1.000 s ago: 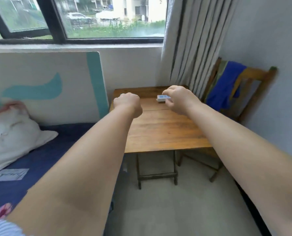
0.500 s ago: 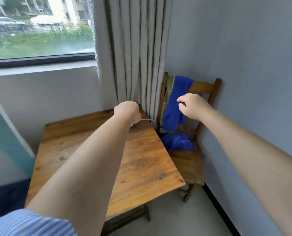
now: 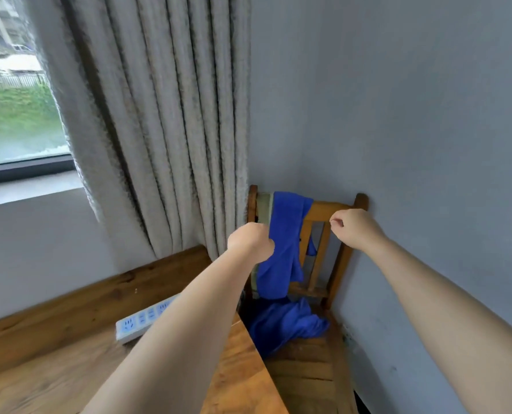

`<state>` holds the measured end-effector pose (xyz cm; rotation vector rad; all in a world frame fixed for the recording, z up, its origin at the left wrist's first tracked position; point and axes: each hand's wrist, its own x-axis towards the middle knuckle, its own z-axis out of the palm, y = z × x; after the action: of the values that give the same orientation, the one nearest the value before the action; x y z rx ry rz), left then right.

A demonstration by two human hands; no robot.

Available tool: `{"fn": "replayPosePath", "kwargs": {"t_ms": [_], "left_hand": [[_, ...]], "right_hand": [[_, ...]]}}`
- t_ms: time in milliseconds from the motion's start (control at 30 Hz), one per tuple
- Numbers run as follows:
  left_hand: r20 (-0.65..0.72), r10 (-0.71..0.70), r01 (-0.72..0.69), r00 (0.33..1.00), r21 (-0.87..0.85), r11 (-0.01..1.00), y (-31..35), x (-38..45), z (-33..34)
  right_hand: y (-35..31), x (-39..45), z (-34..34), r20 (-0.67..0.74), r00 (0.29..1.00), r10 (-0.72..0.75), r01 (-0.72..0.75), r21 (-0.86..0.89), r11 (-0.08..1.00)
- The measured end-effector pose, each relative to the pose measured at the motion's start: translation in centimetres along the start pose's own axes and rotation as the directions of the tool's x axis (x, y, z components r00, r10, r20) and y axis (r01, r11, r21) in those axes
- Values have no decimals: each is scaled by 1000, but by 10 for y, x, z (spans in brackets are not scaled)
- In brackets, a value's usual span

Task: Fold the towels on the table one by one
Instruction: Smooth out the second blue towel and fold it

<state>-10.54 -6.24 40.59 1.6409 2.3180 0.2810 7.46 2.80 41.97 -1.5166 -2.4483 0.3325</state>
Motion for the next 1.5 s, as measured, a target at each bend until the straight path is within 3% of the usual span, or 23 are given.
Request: {"fn": "replayPosePath", "kwargs": {"t_ms": [200,333,533,733,900,1067,1233,1433,1500], "left_hand": [[30,-161,163,987,-184,969,14,72,15],[64,-261,269,963,-205,941,21,121,23],[55,-319,324,946,-191,927,21,169,46],[48,-411,401,910,-343,849,25,204,59],[-47,-500,430,864,-446,785,24,216,72],[-47,-599,432,799,-648,627,29,219,77],[8,-532,402,846,-665,629,34,217,86],[-26,-569,380,822,-719,583,50,208,83],[-10,-532,360,847,-725,587,59,206,89]], "right_hand": [[23,91,36,63,998,0,-5,78,997],[36,149,68,99,995,0,-17,170,985],[41,196,103,119,993,24,-54,254,966],[41,210,117,53,997,-56,44,206,978],[47,217,120,55,993,-101,81,294,952],[65,221,111,37,995,-91,62,483,874],[79,219,92,49,997,-64,27,538,842],[97,203,68,78,997,20,-68,685,726],[104,199,61,75,996,39,-82,725,684]]}}
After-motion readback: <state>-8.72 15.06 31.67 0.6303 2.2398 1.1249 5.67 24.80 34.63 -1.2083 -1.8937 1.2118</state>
